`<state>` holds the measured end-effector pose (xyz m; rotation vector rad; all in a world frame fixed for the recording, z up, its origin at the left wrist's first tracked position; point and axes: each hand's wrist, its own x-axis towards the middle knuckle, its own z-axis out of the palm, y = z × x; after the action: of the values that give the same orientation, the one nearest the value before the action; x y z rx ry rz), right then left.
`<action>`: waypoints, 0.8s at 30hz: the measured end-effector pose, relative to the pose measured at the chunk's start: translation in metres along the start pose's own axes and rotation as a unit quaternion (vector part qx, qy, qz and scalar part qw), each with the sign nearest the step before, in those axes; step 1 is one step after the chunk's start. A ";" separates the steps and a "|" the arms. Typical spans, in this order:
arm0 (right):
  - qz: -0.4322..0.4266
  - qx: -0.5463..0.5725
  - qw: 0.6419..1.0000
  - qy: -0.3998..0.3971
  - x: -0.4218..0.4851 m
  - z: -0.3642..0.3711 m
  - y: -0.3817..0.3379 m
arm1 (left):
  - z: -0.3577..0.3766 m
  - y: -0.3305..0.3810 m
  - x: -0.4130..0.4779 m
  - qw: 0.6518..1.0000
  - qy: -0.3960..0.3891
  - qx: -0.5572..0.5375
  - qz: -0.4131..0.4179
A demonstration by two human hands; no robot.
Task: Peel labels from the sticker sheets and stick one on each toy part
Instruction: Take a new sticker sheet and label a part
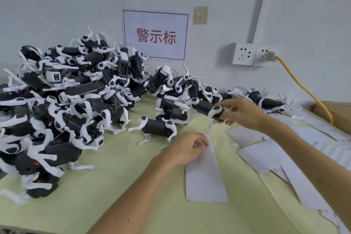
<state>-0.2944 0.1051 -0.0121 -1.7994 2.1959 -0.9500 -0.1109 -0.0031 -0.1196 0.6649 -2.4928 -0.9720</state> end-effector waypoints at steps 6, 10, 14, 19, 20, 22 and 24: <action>-0.024 -0.088 0.984 0.150 -0.014 -0.010 0.008 | -0.003 0.003 -0.001 1.000 -0.016 0.024 0.000; -0.020 -0.019 0.950 0.312 -0.019 0.025 0.001 | -0.003 0.006 -0.003 0.999 -0.001 0.048 -0.005; 0.015 0.070 0.931 0.358 -0.022 0.034 -0.003 | -0.001 0.005 0.000 0.999 0.018 0.025 -0.010; 0.047 0.408 0.875 0.255 -0.036 0.031 -0.003 | -0.011 0.015 0.004 0.979 0.087 -0.179 -0.046; 0.048 0.473 0.850 0.226 -0.038 0.030 -0.004 | -0.013 0.018 0.003 0.961 0.094 -0.252 -0.056; 0.049 0.550 0.813 0.185 -0.040 0.029 -0.006 | -0.018 0.023 0.001 0.921 0.070 -0.374 -0.084; 0.038 0.601 0.782 0.158 -0.041 0.029 -0.008 | -0.022 0.027 -0.002 0.873 0.020 -0.476 -0.108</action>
<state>-0.2628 0.1317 -0.0420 -0.9134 1.0982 -2.0534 -0.1062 0.0039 -0.0853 0.5910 -1.5724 -2.0063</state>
